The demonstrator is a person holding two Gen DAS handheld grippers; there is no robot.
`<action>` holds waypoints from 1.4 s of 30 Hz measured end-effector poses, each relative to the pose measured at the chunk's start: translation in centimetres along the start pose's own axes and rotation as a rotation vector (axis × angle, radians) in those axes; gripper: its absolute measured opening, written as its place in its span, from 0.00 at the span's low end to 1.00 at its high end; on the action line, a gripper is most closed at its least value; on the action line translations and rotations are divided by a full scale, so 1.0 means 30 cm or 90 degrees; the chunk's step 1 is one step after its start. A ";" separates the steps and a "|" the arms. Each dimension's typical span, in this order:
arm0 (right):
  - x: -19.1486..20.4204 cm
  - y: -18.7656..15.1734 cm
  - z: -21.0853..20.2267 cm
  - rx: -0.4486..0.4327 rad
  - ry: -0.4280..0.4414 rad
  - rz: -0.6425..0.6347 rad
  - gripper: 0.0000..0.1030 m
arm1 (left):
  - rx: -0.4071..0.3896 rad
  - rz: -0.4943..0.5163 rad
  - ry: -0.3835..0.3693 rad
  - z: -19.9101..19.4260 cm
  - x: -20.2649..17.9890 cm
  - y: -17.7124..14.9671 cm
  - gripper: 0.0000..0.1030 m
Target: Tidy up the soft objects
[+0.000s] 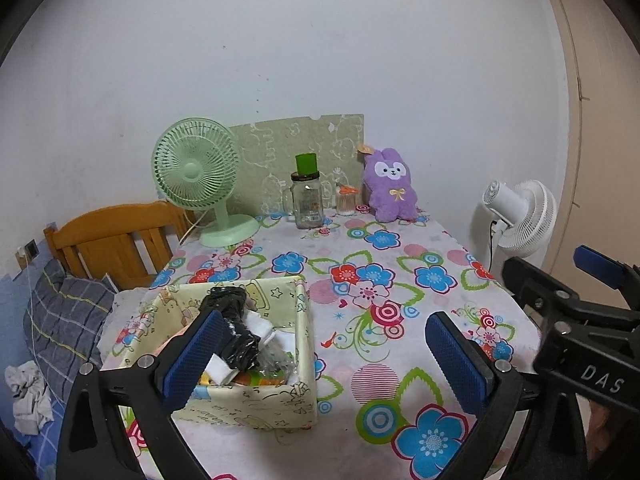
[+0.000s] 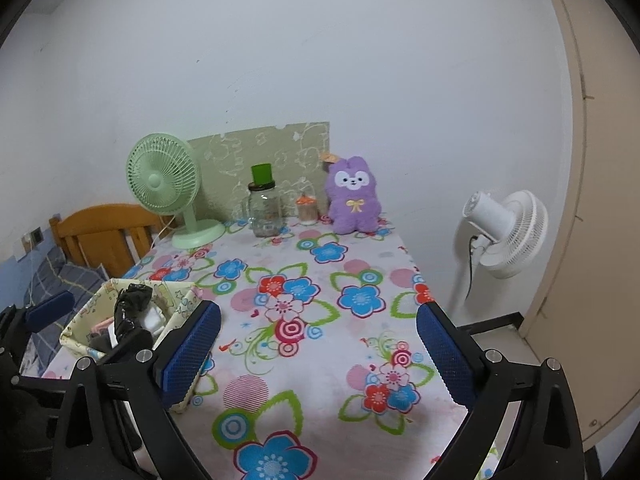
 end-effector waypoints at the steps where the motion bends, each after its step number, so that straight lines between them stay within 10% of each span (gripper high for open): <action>1: -0.005 0.001 -0.003 -0.001 -0.002 0.002 0.97 | -0.001 -0.003 0.002 -0.007 0.006 0.000 1.00; 42: 0.022 -0.014 -0.052 -0.003 0.003 0.007 0.97 | -0.001 -0.046 0.016 -0.052 0.091 -0.022 1.00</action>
Point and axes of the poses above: each gripper's, at about its wrist camera, not at the fingertips, and z roughly the way its jaws point, x to its left, y to its top, the point moved 10 cm from there along z, roughly the way its jaws point, and after that the axes turned 2 degrees about -y, right-handed, at the moved point
